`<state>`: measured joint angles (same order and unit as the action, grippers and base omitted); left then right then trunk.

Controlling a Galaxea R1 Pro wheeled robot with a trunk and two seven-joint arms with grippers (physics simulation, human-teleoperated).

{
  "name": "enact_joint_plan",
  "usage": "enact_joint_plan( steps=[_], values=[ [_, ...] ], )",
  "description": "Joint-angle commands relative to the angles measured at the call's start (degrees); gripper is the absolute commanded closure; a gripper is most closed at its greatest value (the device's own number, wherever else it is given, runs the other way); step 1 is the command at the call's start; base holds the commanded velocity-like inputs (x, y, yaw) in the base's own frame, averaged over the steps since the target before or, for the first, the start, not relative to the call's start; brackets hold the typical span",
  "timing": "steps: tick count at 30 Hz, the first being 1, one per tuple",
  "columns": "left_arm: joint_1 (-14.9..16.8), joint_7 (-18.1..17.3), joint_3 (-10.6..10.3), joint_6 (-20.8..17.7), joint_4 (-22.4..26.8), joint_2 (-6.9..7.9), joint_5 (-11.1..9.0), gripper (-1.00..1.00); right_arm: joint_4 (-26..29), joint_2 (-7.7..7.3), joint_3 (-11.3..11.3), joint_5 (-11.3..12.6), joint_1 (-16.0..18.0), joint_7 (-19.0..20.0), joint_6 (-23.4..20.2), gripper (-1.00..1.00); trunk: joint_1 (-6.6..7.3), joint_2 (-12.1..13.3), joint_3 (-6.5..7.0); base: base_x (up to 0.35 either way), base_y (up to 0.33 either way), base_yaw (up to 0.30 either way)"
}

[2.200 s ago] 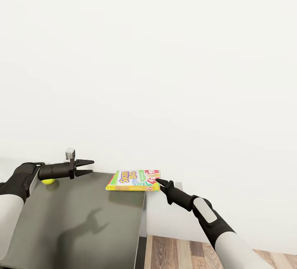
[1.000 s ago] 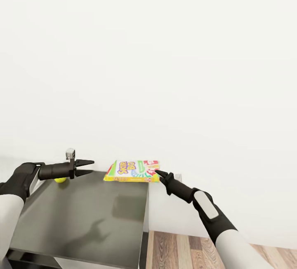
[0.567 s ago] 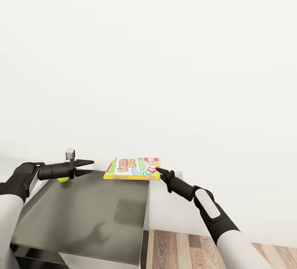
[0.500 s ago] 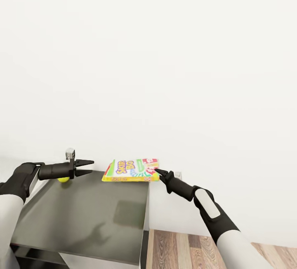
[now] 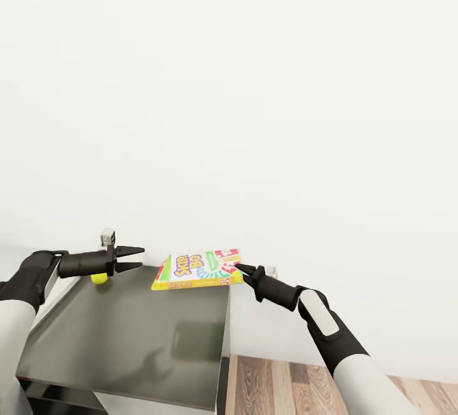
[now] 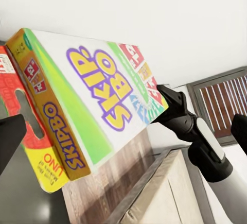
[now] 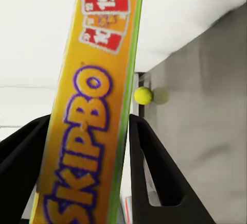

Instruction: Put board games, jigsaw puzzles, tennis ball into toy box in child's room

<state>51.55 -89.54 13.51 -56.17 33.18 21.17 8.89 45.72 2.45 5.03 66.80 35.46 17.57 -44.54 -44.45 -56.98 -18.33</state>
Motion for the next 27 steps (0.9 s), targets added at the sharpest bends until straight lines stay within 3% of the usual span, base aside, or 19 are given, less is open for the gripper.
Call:
enact_joint_plan(
  steps=[1, 27],
  values=[
    [0.04, -0.46, 0.21, -0.6, 0.04, 0.02, 0.61, -1.0, 0.01, 0.01, -0.03, -0.17, 0.04, 0.29, -0.13, 1.0, 0.22, 0.37, 0.12, 0.0, 0.0, 0.0],
    [0.04, -0.46, 0.2, -0.6, 0.04, 0.1, 0.6, -1.0, 0.09, 0.01, -0.19, -0.18, 0.03, 0.44, -0.04, 1.0, 5.93, 10.8, 6.89, -0.034, 0.0, 0.122]
  ],
)
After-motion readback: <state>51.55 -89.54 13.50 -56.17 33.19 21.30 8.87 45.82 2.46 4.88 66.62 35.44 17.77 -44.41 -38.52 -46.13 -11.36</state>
